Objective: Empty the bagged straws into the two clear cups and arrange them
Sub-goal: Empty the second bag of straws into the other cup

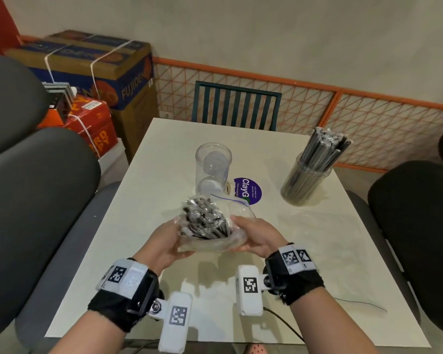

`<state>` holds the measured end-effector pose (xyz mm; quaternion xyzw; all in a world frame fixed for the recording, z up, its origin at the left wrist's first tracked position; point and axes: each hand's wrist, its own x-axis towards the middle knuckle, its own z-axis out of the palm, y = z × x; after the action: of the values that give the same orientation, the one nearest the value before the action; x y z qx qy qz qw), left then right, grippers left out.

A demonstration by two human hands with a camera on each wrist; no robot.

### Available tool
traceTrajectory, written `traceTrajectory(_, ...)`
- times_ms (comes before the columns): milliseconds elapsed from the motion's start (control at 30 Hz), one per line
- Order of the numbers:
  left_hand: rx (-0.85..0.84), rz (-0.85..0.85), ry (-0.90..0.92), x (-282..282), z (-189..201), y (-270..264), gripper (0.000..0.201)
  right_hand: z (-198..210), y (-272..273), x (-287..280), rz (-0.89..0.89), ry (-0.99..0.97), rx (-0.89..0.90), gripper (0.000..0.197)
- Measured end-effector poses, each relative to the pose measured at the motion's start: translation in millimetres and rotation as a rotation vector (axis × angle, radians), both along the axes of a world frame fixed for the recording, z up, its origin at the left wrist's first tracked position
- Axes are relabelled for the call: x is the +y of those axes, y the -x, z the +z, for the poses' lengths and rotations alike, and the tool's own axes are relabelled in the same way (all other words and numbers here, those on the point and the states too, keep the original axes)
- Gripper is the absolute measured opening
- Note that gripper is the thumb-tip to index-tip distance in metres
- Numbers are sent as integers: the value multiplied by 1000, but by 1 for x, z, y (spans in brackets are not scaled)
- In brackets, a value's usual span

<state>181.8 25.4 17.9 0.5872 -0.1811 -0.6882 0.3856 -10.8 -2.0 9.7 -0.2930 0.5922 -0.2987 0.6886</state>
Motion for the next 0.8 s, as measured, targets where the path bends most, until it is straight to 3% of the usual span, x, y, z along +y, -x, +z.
traceTrajectory(33,-15,28,6,-1,6,2,15,4,-1,2,-36,8,23,15)
traceTrajectory(100,26,40,3,-6,16,1,21,15,1,2,-82,47,70,26)
traceTrajectory(200,70,-99,0,-18,38,-4,23,51,4,2,-131,202,147,18)
traceTrajectory(300,152,-237,52,-36,70,-7,48,90,9,-2,-144,445,169,16)
traceTrajectory(367,129,-362,92,-48,94,-6,61,116,12,-8,-104,610,165,22)
traceTrajectory(467,57,-530,176,-68,120,-1,66,141,11,-24,-52,733,154,13)
traceTrajectory(567,97,-573,248,-90,133,3,61,151,2,-51,-39,790,214,35)
traceTrajectory(667,68,-618,390,-112,139,6,41,161,-9,-82,-29,846,237,62)
traceTrajectory(733,-7,-578,516,-128,145,8,26,170,-13,-104,-72,872,352,83)
traceTrajectory(800,-90,-485,651,-147,151,8,31,179,-13,-122,-78,882,461,78)
